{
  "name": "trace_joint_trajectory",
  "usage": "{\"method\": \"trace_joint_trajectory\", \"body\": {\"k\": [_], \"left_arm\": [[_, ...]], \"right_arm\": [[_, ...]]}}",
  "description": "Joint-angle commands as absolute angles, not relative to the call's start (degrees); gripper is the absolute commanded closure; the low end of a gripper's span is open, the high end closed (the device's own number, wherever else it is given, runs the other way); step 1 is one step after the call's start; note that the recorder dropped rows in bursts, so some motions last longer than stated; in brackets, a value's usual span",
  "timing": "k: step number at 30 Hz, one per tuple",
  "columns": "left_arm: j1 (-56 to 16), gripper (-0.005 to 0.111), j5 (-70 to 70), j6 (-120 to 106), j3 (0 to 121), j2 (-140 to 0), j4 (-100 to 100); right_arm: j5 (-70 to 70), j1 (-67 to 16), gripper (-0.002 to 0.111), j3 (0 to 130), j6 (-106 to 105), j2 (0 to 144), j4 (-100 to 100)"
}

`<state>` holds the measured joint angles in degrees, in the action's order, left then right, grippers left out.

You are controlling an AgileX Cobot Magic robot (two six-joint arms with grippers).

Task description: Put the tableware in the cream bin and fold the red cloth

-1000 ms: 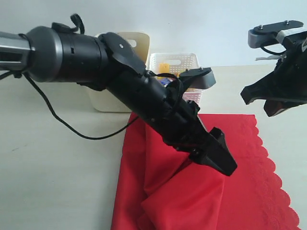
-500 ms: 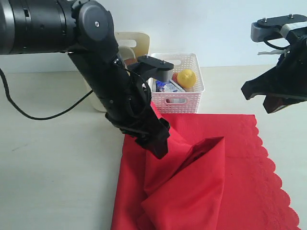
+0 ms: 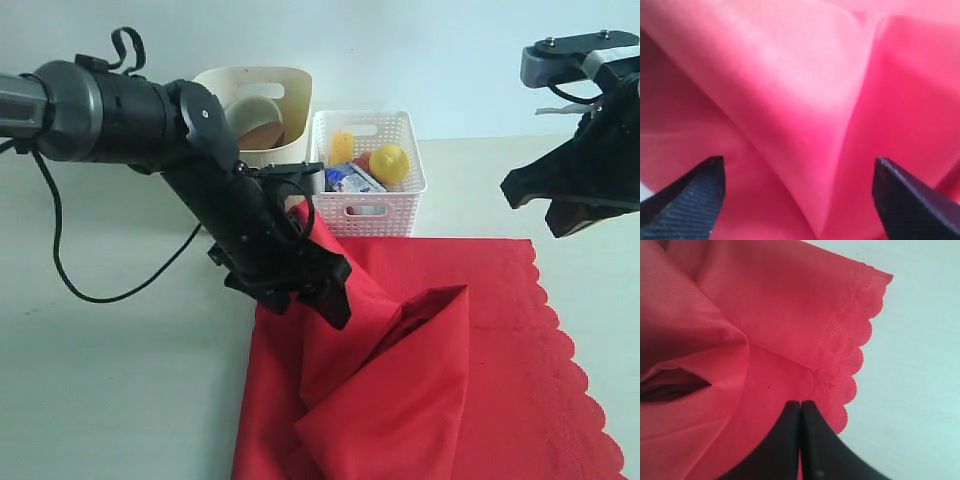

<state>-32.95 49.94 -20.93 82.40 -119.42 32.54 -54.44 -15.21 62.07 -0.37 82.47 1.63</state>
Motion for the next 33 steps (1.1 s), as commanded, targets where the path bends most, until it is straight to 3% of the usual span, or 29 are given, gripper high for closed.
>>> {"method": "trace_joint_trajectory", "body": {"k": [1, 10, 13, 16, 19, 25, 29, 31, 33], "left_arm": [[-32.6, 0.03, 49.2, -22.1, 82.5, -121.8, 35.2], [-32.7, 0.03, 59.1, -28.9, 82.5, -123.7, 47.4], [-32.7, 0.038, 63.0, -34.0, 82.5, -123.7, 57.0], [-32.7, 0.066, 65.6, -38.0, 82.5, -123.7, 65.7], [-32.7, 0.107, 67.1, -42.6, 82.6, -123.6, 73.7], [-32.6, 0.106, 63.4, -51.1, 82.6, -123.6, 90.3], [-32.0, 0.106, 50.3, -55.2, 83.7, -123.6, 92.5], [-32.0, 0.101, 50.0, -59.1, 84.0, -123.7, 92.2], [-32.0, 0.083, 54.3, -64.1, 84.1, -123.7, 92.1]], "right_arm": [[-54.3, -15.0, 0.108, 62.7, -2.2, 81.9, 3.2], [-54.2, -15.0, 0.108, 62.7, -3.4, 81.9, 4.6], [-54.3, -15.0, 0.108, 62.7, -3.5, 81.9, 4.7], [-55.1, -15.0, 0.108, 62.7, -3.5, 81.9, 4.7], [-55.1, -15.0, 0.108, 62.7, -3.5, 81.9, 4.7], [-55.2, -15.0, 0.108, 62.7, -3.8, 81.9, 4.7], [-55.1, -15.0, 0.108, 62.7, -4.0, 81.9, 4.7], [-55.6, -15.0, 0.108, 62.7, -3.9, 81.9, 4.7], [-55.3, -15.0, 0.108, 62.7, -4.0, 81.9, 5.2]]}}
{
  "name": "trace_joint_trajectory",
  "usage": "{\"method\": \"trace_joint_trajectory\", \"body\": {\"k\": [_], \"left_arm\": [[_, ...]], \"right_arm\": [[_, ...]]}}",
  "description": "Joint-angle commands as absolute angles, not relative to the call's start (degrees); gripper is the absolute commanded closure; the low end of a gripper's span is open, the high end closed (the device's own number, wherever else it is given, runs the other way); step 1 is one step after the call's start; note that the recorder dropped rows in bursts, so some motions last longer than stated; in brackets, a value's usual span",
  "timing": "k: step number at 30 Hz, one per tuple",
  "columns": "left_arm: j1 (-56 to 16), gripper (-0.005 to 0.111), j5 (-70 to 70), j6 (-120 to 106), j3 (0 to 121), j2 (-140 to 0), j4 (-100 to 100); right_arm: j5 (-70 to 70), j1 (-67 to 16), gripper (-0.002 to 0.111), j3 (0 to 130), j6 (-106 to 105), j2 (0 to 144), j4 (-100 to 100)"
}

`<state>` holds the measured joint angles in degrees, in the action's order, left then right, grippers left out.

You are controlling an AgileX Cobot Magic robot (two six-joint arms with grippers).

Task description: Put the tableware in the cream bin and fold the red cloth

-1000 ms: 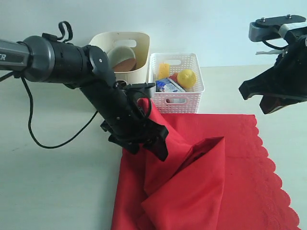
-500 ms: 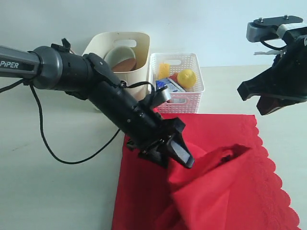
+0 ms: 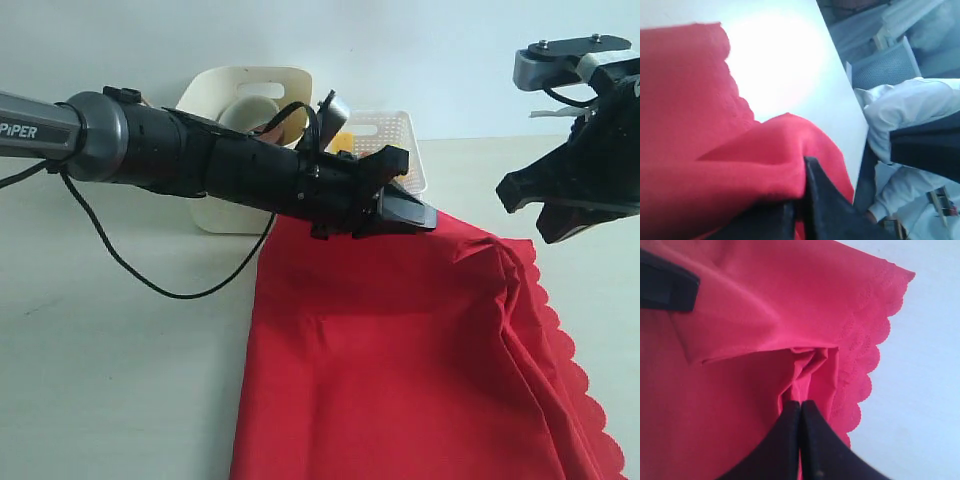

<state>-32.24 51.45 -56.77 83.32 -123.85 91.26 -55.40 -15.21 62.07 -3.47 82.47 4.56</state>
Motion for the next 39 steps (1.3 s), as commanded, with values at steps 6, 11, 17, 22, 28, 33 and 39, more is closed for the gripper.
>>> {"method": "trace_joint_trajectory", "body": {"k": [6, 11, 17, 22, 28, 33, 39], "left_arm": [[-31.7, 0.009, 56.2, -66.0, 84.1, -120.1, 89.9], [-31.4, 0.02, 58.2, -63.8, 84.1, -115.0, 77.4], [-32.1, 0.035, 57.2, -47.9, 83.5, -110.8, 50.5], [-34.5, 0.048, 54.0, -41.9, 80.6, -110.6, 40.2], [-37.9, 0.089, 46.4, -39.6, 75.5, -110.6, 32.3], [-38.0, 0.107, 41.5, -38.3, 71.9, -110.6, 31.7], [-38.0, 0.107, 39.4, -37.3, 67.7, -110.6, 31.7]], "right_arm": [[-54.8, -15.0, 0.108, 62.7, -6.5, 81.9, 8.3], [-54.8, -15.0, 0.108, 62.7, -6.5, 81.9, 8.3], [-48.6, -15.0, 0.108, 60.8, -10.1, 83.9, 11.5], [-46.8, -15.0, 0.108, 60.2, -14.4, 89.0, 15.7], [-47.4, -15.0, 0.108, 60.2, -19.8, 96.1, 19.9], [-48.4, -15.0, 0.108, 60.2, -20.9, 100.7, 19.9], [-47.6, -15.4, 0.108, 60.2, -20.9, 105.1, 20.1]]}}
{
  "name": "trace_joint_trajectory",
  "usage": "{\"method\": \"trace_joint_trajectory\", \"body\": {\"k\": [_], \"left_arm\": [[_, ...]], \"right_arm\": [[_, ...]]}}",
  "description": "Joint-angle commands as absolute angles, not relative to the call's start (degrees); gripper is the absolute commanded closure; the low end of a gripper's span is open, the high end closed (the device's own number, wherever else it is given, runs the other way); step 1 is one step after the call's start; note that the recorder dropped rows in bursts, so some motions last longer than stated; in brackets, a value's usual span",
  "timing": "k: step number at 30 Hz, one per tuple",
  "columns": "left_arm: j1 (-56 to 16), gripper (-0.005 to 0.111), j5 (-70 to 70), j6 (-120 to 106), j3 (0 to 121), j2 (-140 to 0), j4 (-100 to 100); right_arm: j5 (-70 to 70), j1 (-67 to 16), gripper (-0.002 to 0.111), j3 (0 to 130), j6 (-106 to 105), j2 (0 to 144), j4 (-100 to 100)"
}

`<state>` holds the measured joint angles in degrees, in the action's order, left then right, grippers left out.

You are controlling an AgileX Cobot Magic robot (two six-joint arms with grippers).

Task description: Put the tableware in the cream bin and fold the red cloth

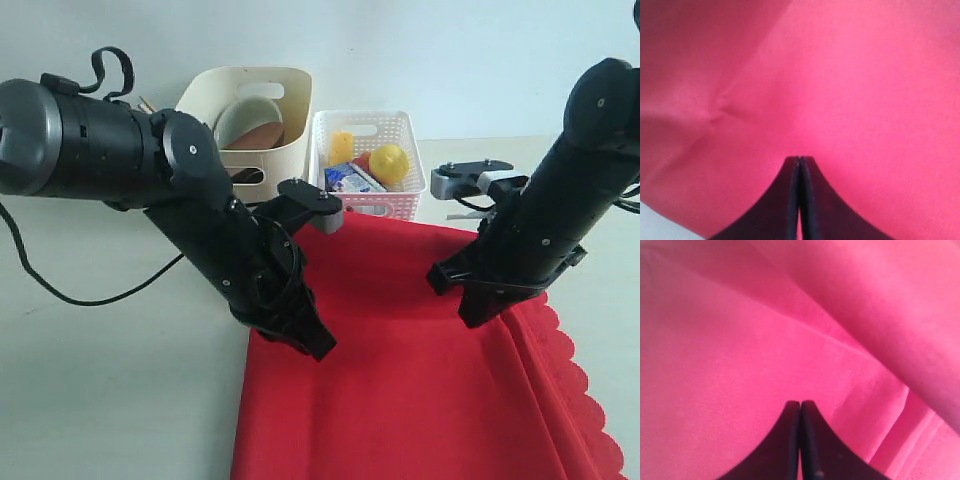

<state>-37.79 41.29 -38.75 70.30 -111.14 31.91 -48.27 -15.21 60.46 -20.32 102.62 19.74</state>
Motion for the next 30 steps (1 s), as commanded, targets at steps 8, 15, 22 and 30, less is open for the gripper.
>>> {"method": "trace_joint_trajectory", "body": {"k": [8, 15, 22, 30], "left_arm": [[-40.8, 0.107, 37.2, -37.0, 63.3, -110.6, 31.8], [-43.6, 0.107, 37.3, -36.8, 61.5, -110.6, 31.6], [-46.2, 0.107, 37.9, -36.6, 57.8, -110.6, 31.8], [-50.7, 0.107, 38.2, -35.5, 54.1, -110.6, 31.8]], "right_arm": [[-43.4, -15.4, 0.108, 57.6, -20.4, 108.2, 22.8], [-41.6, -15.4, 0.108, 53.3, -20.3, 108.2, 22.8], [-42.3, -15.4, 0.108, 49.4, -19.8, 108.0, 22.8], [-40.9, -15.4, 0.108, 44.3, -18.8, 106.8, 22.9]]}}
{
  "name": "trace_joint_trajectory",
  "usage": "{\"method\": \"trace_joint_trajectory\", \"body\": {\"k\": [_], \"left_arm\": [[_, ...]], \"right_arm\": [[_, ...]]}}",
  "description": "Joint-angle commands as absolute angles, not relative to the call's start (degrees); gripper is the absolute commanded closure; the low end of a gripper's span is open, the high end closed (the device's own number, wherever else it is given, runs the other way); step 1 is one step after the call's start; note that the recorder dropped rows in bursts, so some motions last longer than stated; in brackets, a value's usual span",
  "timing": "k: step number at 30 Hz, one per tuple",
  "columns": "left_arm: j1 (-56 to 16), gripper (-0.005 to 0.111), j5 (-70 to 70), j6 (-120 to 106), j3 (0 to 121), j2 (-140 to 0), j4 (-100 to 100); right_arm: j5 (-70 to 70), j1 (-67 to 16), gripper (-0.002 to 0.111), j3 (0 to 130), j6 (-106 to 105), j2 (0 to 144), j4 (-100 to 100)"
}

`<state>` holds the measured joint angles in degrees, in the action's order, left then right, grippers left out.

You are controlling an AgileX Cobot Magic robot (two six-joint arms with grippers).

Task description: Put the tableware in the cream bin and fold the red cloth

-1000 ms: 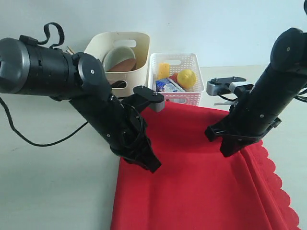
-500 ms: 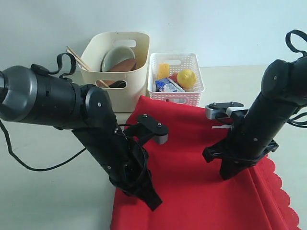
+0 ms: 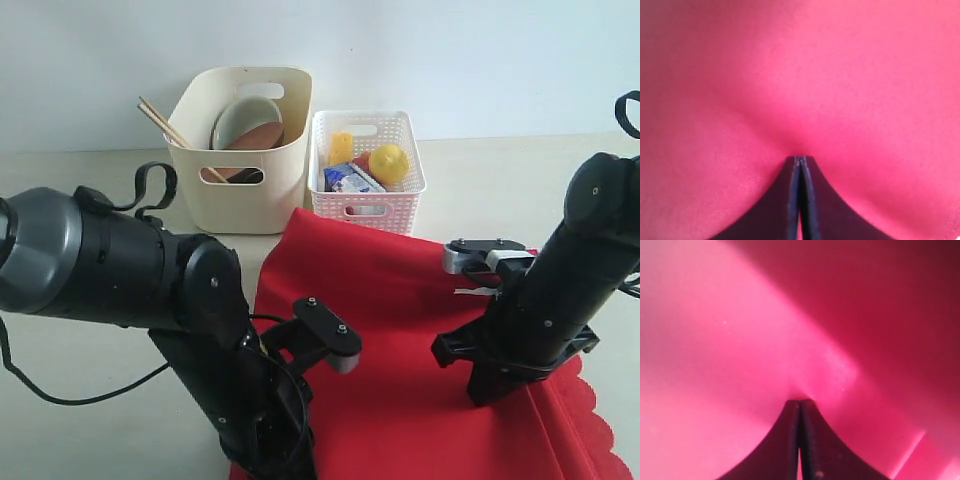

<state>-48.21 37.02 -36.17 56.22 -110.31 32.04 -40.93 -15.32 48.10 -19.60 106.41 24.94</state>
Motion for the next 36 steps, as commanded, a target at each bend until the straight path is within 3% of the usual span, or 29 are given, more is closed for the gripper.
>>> {"method": "trace_joint_trajectory", "body": {"k": [1, 7, 18, 27, 36], "left_arm": [[-51.4, 0.107, 38.2, -35.2, 53.9, -110.6, 31.8], [-54.5, 0.107, 38.2, -32.7, 53.7, -109.2, 31.8], [-53.6, 0.107, 34.2, -25.6, 53.7, -97.7, 22.9], [-46.7, 0.107, 25.4, -23.1, 53.7, -92.7, 19.3], [-39.9, 0.107, 18.4, -24.9, 54.1, -93.4, 19.2]], "right_arm": [[-40.7, -15.4, 0.108, 43.7, -18.8, 106.3, 22.9], [-40.4, -15.4, 0.108, 39.8, -17.7, 100.1, 23.2], [-38.7, -15.4, 0.108, 38.1, -16.2, 86.4, 23.6], [-29.5, -15.4, 0.108, 38.1, -14.7, 80.6, 22.8], [-25.2, -15.2, 0.108, 45.8, -13.4, 89.9, 21.9]]}}
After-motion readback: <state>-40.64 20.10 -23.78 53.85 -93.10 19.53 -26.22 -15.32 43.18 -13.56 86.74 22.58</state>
